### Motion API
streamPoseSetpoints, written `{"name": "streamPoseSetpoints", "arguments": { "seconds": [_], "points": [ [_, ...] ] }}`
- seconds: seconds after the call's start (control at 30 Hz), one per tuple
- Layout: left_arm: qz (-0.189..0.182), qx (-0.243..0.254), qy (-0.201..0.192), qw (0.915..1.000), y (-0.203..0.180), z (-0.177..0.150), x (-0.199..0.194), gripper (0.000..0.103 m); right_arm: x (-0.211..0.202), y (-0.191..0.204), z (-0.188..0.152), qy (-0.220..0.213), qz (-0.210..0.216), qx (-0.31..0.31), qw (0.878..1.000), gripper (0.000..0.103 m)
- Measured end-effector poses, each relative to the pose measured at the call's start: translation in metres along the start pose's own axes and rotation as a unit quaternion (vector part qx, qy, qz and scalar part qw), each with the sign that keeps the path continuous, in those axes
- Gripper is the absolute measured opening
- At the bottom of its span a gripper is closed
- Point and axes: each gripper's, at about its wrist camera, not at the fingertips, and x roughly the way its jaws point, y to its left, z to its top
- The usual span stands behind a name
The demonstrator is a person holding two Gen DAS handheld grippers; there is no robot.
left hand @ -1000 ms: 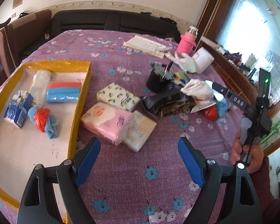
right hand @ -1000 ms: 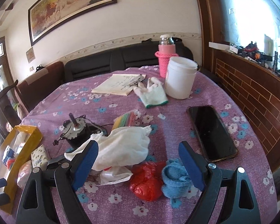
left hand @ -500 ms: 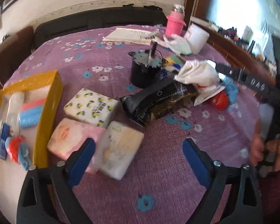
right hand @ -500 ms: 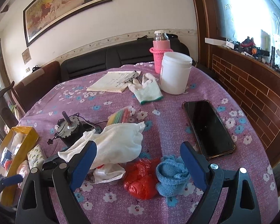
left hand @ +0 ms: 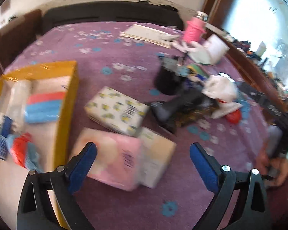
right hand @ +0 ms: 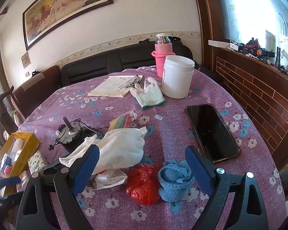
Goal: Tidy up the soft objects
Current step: 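Return both open tools over the tissue packs on the table, then grasp white Face tissue pack with right tool while left tool approaches pink pack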
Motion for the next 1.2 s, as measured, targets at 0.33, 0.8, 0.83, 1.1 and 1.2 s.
{"name": "streamPoseSetpoints", "arguments": {
  "seconds": [0.33,0.8,0.83,1.1,1.2],
  "points": [
    [0.037,0.010,0.024,0.9990,0.010,0.011,0.022,0.098,0.005,0.001,-0.002,0.013,0.004,0.001,1.000,0.093],
    [-0.083,0.116,0.040,0.9890,-0.024,-0.010,-0.018,0.099,0.011,0.001,-0.005,0.022,-0.007,0.002,1.000,0.093],
    [-0.075,0.128,0.045,0.9879,-0.028,-0.012,-0.011,0.099,0.011,0.001,-0.005,0.021,-0.008,0.003,1.000,0.093],
    [-0.027,0.137,0.070,0.9877,-0.037,-0.034,0.011,0.083,0.011,0.002,-0.005,0.023,-0.002,0.003,1.000,0.093],
    [-0.040,0.107,0.051,0.9922,-0.029,-0.047,-0.008,0.080,0.014,0.002,-0.006,0.031,-0.001,0.005,1.000,0.093]
  ]
}}
